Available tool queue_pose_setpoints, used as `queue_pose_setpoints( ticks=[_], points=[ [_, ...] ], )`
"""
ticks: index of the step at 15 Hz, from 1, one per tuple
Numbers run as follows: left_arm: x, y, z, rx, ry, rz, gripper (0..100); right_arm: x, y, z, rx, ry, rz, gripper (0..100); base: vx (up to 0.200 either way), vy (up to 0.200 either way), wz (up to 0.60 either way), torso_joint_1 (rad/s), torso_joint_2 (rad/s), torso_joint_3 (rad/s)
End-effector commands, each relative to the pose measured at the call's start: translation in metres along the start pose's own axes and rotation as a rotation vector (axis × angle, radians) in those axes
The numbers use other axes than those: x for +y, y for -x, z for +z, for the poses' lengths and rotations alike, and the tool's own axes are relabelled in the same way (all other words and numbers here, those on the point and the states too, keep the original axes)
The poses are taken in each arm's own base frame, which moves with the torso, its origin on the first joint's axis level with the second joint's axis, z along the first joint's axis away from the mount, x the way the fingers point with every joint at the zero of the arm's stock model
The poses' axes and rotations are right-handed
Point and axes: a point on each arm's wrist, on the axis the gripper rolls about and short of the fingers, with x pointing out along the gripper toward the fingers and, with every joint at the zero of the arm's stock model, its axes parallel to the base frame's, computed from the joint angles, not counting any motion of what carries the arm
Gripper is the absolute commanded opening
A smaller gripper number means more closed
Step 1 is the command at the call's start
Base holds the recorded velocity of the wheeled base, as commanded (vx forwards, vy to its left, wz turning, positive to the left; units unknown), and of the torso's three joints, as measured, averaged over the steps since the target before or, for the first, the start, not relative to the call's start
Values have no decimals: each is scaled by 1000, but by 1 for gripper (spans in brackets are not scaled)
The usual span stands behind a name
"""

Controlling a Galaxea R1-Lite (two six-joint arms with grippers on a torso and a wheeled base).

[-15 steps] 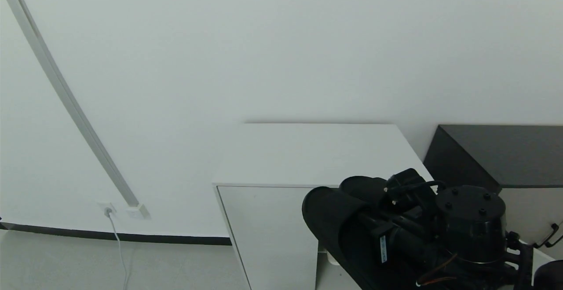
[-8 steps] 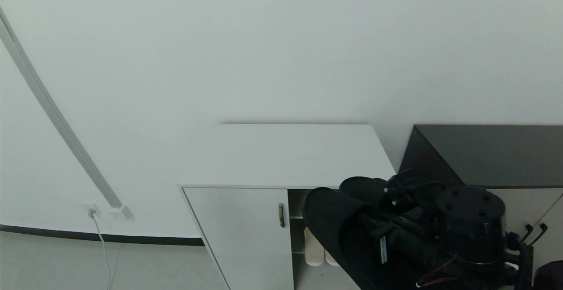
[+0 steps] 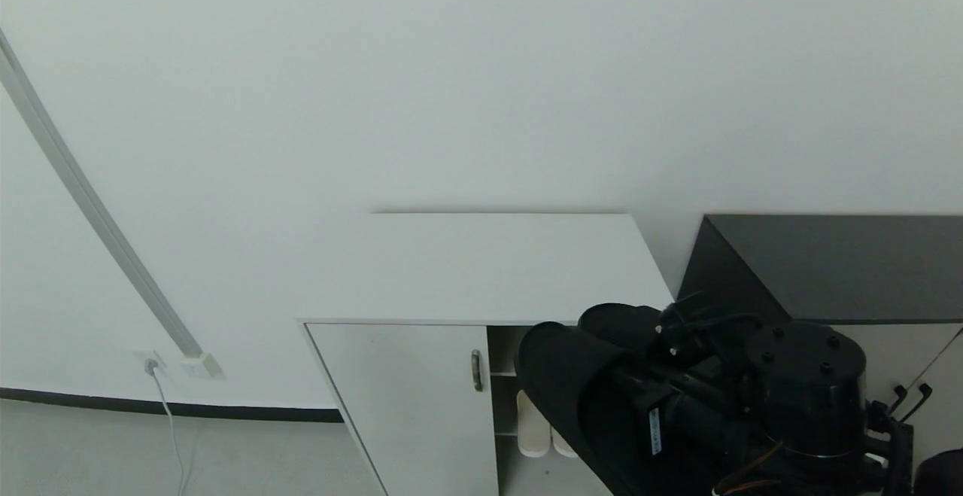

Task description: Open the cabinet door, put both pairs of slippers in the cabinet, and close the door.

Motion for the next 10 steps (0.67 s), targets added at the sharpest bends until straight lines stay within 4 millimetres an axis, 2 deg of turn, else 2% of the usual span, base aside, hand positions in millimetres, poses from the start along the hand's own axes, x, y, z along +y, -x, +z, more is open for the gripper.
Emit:
queue_pose_setpoints(
  ticks=[1,10],
  points=[
    [0,0,0,1,5,0,0,0,0,0,2,1,0,0,0,0,0,0,0,0],
    [0,0,0,1,3,0,0,0,1,-2,-3,-7,7,0,0,0,0,0,0,0]
  ],
)
